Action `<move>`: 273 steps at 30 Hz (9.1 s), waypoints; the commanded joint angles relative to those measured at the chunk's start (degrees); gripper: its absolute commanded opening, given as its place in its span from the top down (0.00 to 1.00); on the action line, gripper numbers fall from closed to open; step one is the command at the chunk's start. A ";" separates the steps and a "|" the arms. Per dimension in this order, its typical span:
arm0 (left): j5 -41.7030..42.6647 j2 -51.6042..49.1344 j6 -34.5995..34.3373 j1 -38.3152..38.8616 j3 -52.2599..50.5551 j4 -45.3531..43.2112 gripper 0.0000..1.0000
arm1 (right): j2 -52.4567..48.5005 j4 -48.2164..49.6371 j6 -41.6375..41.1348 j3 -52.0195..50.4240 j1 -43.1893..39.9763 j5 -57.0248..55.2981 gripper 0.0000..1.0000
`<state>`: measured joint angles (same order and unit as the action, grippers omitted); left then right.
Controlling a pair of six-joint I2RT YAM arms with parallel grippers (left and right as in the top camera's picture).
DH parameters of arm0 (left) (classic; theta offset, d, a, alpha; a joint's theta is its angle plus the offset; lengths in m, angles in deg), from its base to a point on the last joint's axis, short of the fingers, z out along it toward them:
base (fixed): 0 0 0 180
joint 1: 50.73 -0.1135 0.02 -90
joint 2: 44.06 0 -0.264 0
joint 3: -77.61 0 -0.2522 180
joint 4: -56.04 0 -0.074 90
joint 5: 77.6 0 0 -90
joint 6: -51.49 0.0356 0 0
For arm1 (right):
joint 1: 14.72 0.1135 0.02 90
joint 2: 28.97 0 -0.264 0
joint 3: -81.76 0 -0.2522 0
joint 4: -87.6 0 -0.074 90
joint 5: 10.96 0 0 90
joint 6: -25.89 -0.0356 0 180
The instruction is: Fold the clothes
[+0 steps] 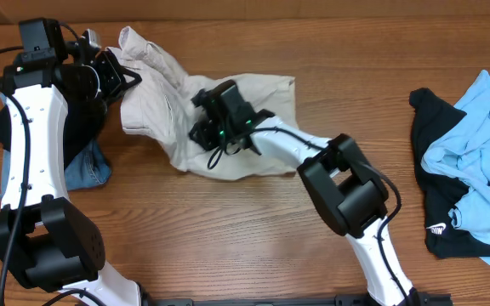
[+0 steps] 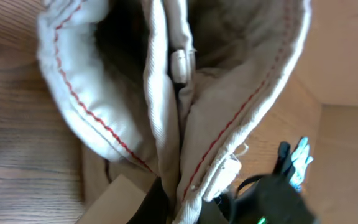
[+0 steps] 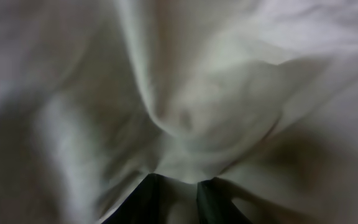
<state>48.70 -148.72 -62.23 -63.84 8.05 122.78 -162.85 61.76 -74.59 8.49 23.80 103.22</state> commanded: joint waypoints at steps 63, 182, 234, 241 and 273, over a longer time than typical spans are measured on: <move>-14.21 1.57 -5.92 26.51 1.81 0.55 0.88 | 14.71 -52.28 12.26 -4.61 -27.15 -3.96 0.57; -23.45 -22.21 15.91 28.98 12.11 -14.36 0.57 | 16.85 -63.78 19.47 5.20 -18.23 9.81 0.60; -17.49 -20.13 21.29 30.21 12.24 0.68 0.00 | 16.74 -36.24 16.63 -15.21 -29.81 -18.99 0.48; -11.39 -24.44 25.31 31.30 12.24 -2.10 0.00 | 16.74 -36.22 16.63 -15.21 -29.81 -18.99 0.48; -6.71 -32.61 25.00 34.40 12.24 -1.86 0.96 | 17.03 -38.29 14.91 -13.20 -30.10 -19.08 0.44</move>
<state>41.72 -181.18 -37.84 -29.70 20.86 119.98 -145.37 24.78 -57.97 -5.69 -4.83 90.63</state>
